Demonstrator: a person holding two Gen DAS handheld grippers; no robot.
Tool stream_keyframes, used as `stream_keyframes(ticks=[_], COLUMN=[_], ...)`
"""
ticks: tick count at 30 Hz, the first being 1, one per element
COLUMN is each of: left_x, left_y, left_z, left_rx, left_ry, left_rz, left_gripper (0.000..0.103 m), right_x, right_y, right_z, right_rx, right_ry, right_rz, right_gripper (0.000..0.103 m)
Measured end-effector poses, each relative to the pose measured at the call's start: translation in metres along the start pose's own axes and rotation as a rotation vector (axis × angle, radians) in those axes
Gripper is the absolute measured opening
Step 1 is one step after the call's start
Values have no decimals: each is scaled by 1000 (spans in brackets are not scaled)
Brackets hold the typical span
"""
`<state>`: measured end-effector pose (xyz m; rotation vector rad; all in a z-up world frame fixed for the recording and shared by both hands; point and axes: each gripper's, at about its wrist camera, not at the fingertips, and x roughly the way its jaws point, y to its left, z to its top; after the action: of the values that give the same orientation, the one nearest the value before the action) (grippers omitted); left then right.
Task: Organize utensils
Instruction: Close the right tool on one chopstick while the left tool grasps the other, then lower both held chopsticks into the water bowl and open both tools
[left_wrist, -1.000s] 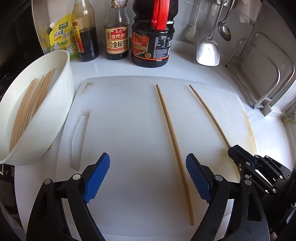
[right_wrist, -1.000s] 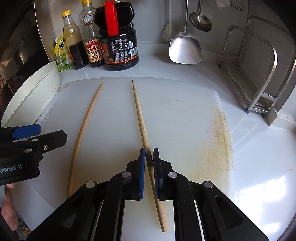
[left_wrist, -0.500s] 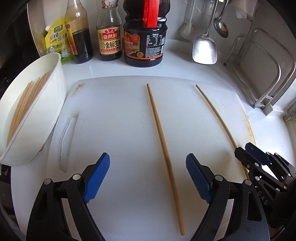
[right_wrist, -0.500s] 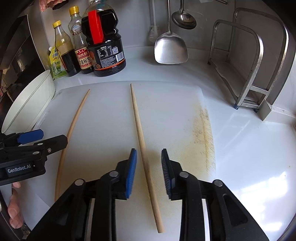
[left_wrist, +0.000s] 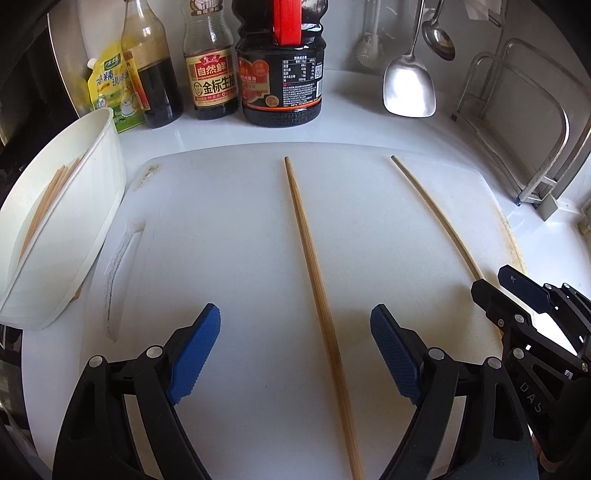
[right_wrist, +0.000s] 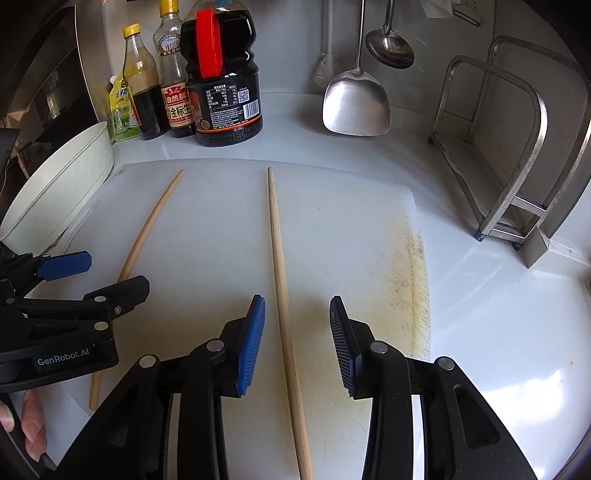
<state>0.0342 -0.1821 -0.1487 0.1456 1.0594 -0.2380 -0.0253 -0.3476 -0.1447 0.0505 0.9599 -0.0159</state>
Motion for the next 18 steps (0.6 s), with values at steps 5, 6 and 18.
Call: stream_keyframes(ticks=[5, 6, 18], left_x=[-5, -6, -23], left_y=[-7, -7, 15], left_z=[0, 1, 5], left_rx=[25, 30, 30], left_ry=[-17, -19, -14], left_rz=[-16, -21, -103], left_gripper=[46, 32, 7], right_x=[0, 0, -16], right_y=[3, 4, 12], right_z=[1, 2, 4], right_rx=[-20, -26, 55], right_ry=[-1, 0, 16], right_rz=[16, 14, 45], right_gripper=[18, 9, 6])
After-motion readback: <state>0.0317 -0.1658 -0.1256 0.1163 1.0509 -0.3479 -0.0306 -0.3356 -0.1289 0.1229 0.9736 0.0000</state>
